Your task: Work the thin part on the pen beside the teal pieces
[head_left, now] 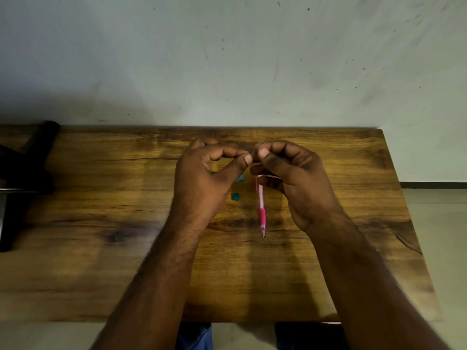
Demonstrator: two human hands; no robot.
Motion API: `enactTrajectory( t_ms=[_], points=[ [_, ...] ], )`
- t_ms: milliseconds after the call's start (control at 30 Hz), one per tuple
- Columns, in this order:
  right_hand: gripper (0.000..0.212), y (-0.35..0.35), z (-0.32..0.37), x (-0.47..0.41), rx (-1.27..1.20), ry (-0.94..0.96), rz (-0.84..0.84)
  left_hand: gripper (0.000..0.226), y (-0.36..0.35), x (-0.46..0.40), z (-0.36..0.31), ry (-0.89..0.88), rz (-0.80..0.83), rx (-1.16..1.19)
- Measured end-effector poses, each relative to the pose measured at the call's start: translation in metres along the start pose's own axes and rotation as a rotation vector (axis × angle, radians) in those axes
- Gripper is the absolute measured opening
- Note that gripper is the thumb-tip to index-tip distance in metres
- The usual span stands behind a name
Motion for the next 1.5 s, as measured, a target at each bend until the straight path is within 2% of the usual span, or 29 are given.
enactTrajectory(
  t_ms=[300, 467, 567, 633, 733, 867, 1033, 1167, 1333, 1500],
  points=[
    [0.003, -0.003, 0.000, 0.000, 0.029, 0.020, -0.038, 0.015, -0.005, 0.002, 0.000, -0.014, 0.004, -0.036],
    [0.008, 0.007, 0.007, -0.002, -0.029, 0.049, -0.272, 0.026, -0.012, 0.006, -0.001, 0.095, 0.023, -0.086],
    [0.009, 0.015, 0.008, -0.002, -0.083, 0.029, -0.407, 0.029, -0.021, 0.012, -0.002, 0.159, 0.039, -0.228],
    [0.010, 0.017, 0.008, -0.002, -0.118, 0.005, -0.459, 0.024, -0.030, 0.017, -0.003, 0.115, 0.043, -0.377],
    [0.009, 0.018, 0.006, -0.002, -0.136, -0.021, -0.491, 0.032, -0.043, 0.023, -0.004, 0.008, 0.033, -0.610],
    [0.009, 0.019, 0.006, -0.002, -0.126, -0.034, -0.488, 0.044, -0.049, 0.024, 0.000, 0.055, 0.040, -0.726],
    [0.007, 0.018, 0.007, -0.002, -0.144, -0.042, -0.479, 0.034, -0.050, 0.023, 0.003, 0.108, 0.032, -0.683],
    [0.007, 0.018, 0.009, -0.001, -0.170, -0.033, -0.464, 0.030, -0.046, 0.021, -0.002, 0.069, 0.013, -0.629],
    [0.011, 0.015, 0.016, -0.001, -0.261, 0.004, -0.390, 0.026, -0.025, 0.016, -0.014, -0.063, -0.052, -0.373],
    [0.014, 0.005, 0.021, 0.002, -0.229, 0.063, -0.288, 0.018, -0.013, 0.013, -0.014, -0.089, -0.042, -0.234]
  ],
)
Point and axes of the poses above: each hand's wrist, its own x-axis away from the middle knuckle, its own y-axis out of the back of the hand, z = x × y, the point moved 2 cm from there along -x, towards the middle knuckle, and after that the axes turned 8 degrees about y, right-handed, at the moved point
